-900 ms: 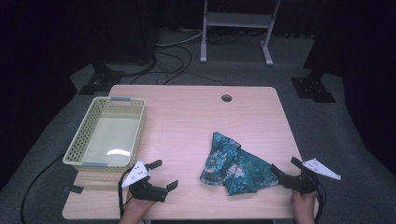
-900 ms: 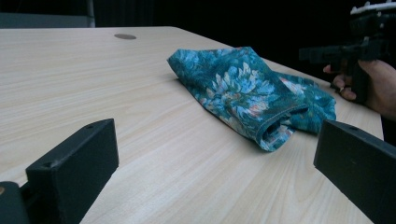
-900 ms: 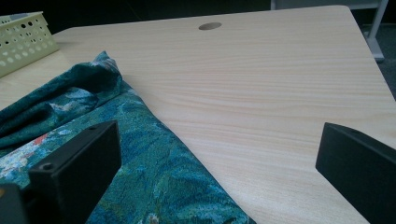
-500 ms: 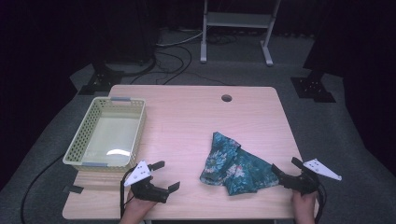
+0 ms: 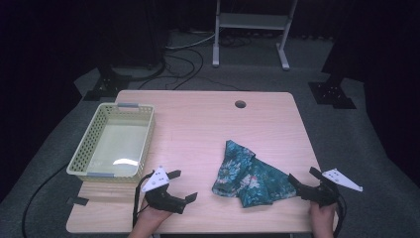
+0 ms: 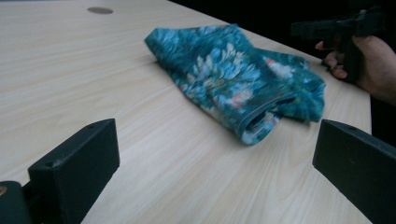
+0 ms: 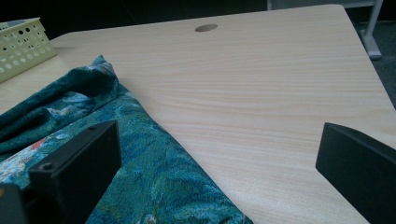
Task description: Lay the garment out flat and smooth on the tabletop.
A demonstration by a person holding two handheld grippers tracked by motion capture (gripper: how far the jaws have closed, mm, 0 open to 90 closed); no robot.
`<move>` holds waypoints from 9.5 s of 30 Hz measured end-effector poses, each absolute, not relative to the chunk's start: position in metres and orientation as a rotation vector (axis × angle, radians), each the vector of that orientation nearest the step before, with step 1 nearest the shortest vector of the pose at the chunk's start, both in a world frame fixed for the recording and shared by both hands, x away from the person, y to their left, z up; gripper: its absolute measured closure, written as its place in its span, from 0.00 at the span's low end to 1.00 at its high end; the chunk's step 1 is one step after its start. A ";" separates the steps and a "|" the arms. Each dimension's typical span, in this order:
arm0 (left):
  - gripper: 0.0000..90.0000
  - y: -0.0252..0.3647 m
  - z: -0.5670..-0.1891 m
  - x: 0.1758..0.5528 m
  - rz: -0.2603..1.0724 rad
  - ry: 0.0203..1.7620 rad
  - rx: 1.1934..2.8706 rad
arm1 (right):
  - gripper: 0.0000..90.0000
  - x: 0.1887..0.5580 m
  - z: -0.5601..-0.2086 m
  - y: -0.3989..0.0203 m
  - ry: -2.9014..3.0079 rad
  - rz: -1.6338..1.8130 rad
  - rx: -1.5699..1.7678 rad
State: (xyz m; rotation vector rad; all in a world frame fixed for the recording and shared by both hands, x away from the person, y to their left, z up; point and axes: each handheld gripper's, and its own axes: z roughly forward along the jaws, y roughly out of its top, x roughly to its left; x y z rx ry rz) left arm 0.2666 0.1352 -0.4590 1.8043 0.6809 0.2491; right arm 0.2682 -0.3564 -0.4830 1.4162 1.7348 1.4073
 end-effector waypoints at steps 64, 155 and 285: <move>0.55 -0.067 -0.451 0.340 0.410 0.686 2.292 | 0.00 0.271 -0.484 -0.363 1.762 1.468 1.461; 0.09 0.172 -0.473 0.294 0.319 0.881 1.639 | 0.00 0.272 -0.484 -0.360 1.781 1.434 1.475; 0.00 0.195 -0.480 0.253 0.353 0.813 1.635 | 0.87 0.360 -0.453 -0.366 2.149 1.270 1.474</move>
